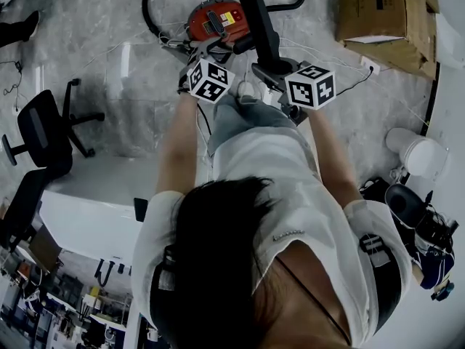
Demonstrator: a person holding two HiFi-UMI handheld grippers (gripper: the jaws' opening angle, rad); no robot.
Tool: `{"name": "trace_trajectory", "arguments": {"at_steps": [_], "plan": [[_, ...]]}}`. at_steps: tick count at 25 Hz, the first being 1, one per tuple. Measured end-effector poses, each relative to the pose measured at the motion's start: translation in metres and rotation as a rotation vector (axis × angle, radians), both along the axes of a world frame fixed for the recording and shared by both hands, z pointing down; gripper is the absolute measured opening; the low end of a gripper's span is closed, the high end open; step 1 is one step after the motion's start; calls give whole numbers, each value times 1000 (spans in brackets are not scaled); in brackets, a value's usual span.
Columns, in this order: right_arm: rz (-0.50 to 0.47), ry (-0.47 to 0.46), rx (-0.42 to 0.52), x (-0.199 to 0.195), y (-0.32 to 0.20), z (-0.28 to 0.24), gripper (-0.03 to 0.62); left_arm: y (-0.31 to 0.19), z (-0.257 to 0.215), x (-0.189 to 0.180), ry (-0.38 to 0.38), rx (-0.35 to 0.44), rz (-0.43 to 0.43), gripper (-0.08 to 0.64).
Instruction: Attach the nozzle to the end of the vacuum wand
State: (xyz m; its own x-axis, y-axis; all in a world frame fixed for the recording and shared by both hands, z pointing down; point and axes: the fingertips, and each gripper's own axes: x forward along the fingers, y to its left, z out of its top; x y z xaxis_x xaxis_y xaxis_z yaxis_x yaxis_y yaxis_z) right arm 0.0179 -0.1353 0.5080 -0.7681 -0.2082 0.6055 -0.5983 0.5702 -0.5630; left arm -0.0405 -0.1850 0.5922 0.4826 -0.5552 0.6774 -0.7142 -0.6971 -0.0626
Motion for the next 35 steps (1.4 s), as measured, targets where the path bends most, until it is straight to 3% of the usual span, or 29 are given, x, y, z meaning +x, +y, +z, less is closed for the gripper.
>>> {"name": "trace_trajectory", "arguments": {"at_steps": [12,28,35], "plan": [[-2,15,-1,-6,-2,-5,107,-6,-3,-3,37,-7,30,186],[-28,195,199,-21,-6,-13,106,-15,-9,-11,86,-15,15,192],[2,212,249,-28,-7,-13,104,-20,-12,-16,101,-17,15,193]]}}
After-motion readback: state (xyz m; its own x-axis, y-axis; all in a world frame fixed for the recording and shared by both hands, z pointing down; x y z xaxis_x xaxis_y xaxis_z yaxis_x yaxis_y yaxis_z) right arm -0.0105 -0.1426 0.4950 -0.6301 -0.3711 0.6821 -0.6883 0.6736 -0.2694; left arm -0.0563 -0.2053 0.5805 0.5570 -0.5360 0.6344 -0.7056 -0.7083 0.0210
